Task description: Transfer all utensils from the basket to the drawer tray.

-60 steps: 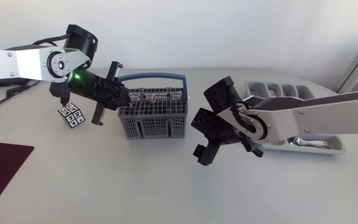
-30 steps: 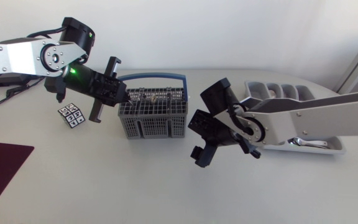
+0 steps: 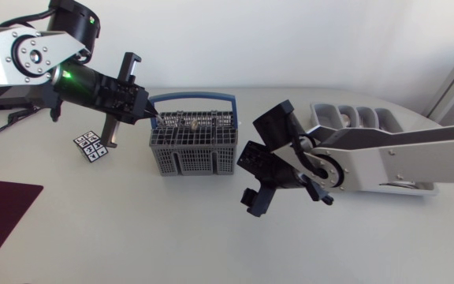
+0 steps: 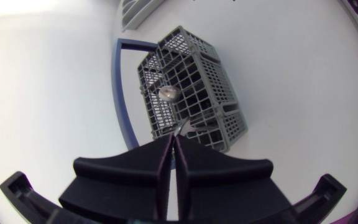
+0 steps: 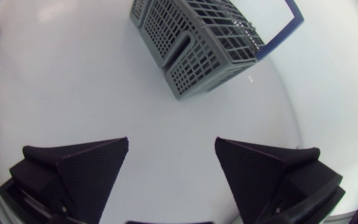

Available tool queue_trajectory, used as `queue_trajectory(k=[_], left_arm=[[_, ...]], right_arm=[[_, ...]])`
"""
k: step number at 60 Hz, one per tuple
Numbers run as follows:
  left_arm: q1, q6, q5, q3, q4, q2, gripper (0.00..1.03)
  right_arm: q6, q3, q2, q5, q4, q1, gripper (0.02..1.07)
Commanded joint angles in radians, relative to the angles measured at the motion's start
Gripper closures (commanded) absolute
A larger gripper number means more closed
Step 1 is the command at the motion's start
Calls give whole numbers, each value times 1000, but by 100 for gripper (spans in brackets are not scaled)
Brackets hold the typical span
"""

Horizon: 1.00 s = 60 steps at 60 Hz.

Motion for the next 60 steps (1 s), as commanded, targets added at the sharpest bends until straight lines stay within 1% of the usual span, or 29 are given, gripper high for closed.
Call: queue_trajectory(k=[1, 11, 18, 21, 23, 25, 30, 32, 34, 36, 37, 40, 41, 42, 43, 54, 60], left_arm=[[5, -11, 14, 35, -11, -44, 100], [5, -46, 19, 37, -16, -87, 100], [5, -120, 17, 33, -22, -129, 100], [4, -212, 17, 47, -26, -150, 100], [4, -244, 16, 53, -34, -155, 100], [2, -321, 9, 67, -48, -163, 100], [-13, -470, 0, 102, -120, -163, 100], [-21, -517, -7, 107, -134, -163, 100], [-30, -588, -10, 107, -134, -164, 100], [-34, -626, -17, 104, -137, -166, 100], [-45, -672, -21, 98, -148, -170, 100], [-70, -755, -41, 84, -148, -183, 100], [-71, -761, -41, 84, -148, -183, 100], [-84, -820, -44, 81, -149, -186, 100], [-90, -850, -44, 79, -149, -187, 100], [-166, -1119, -46, 44, -154, -201, 100], [-197, -1243, -47, 41, -154, -192, 100]], right_arm=[[-10, -30, -33, 12, -6, 13, 7], [-4, -44, -70, 29, -18, 27, 7], [5, -61, -108, 35, -18, 33, 7], [13, -67, -126, 35, -18, 35, 7], [21, -69, -137, 37, -18, 36, 7], [25, -70, -154, 37, -18, 38, 7], [36, -73, -186, 38, -17, 46, 7], [44, -72, -197, 38, -14, 47, 7], [50, -70, -205, 37, -12, 49, 7], [56, -69, -212, 37, -9, 50, 7], [62, -66, -215, 37, -8, 52, 7], [73, -64, -226, 37, 3, 58, 7], [74, -64, -226, 38, 5, 59, 7], [82, -61, -232, 37, 8, 62, 7], [86, -60, -235, 37, 9, 65, 7], [128, -52, -258, 40, 44, 105, 7], [128, -64, -263, 80, 95, 142, 7]])
